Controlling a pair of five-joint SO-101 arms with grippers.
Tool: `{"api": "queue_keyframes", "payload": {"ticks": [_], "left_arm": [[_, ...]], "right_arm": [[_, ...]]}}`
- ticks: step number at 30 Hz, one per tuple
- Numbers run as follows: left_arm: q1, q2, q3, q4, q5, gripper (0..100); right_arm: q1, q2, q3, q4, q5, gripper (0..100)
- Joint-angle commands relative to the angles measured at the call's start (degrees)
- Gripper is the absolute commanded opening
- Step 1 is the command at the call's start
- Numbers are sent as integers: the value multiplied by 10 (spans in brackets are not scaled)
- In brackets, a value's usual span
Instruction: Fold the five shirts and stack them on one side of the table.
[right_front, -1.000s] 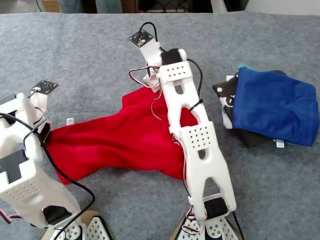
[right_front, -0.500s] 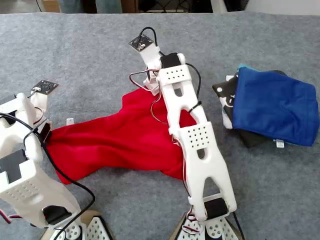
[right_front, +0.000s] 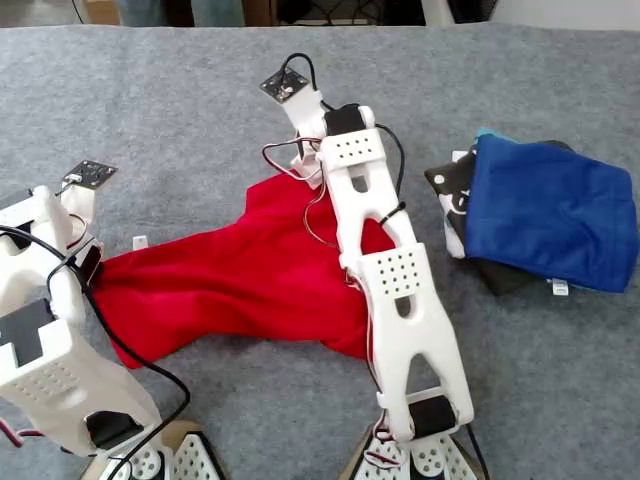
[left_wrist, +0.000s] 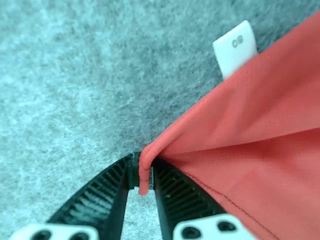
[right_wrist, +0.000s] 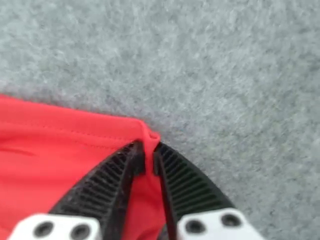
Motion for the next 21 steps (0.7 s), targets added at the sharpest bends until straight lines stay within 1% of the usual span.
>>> {"api": "queue_keyframes", "payload": {"ticks": [1,3,5,7,8,10,12,15,18,21], "left_arm": [[13,-15,0,-4,5,29],[21,-16,-5,-26,57,29],[29,-16,-20,-50,149,29],[48,-21,-41,-51,222,29],[56,-36,-65,-33,247,28],[65,-87,-129,27,285,28],[68,-145,-193,69,316,28],[68,-232,-285,112,345,28],[69,-307,-362,161,360,28],[68,-366,-432,220,361,28]], "right_arm": [[8,-14,-55,12,-10,16],[8,-25,-105,25,-33,16],[7,-40,-162,43,-43,16],[5,-58,-221,69,-42,16],[4,-70,-241,81,-42,16],[6,-121,-234,103,-42,15],[11,-187,-233,134,-45,15],[24,-288,-235,140,-72,15],[25,-394,-235,139,-112,15],[22,-490,-233,124,-135,15]]}}
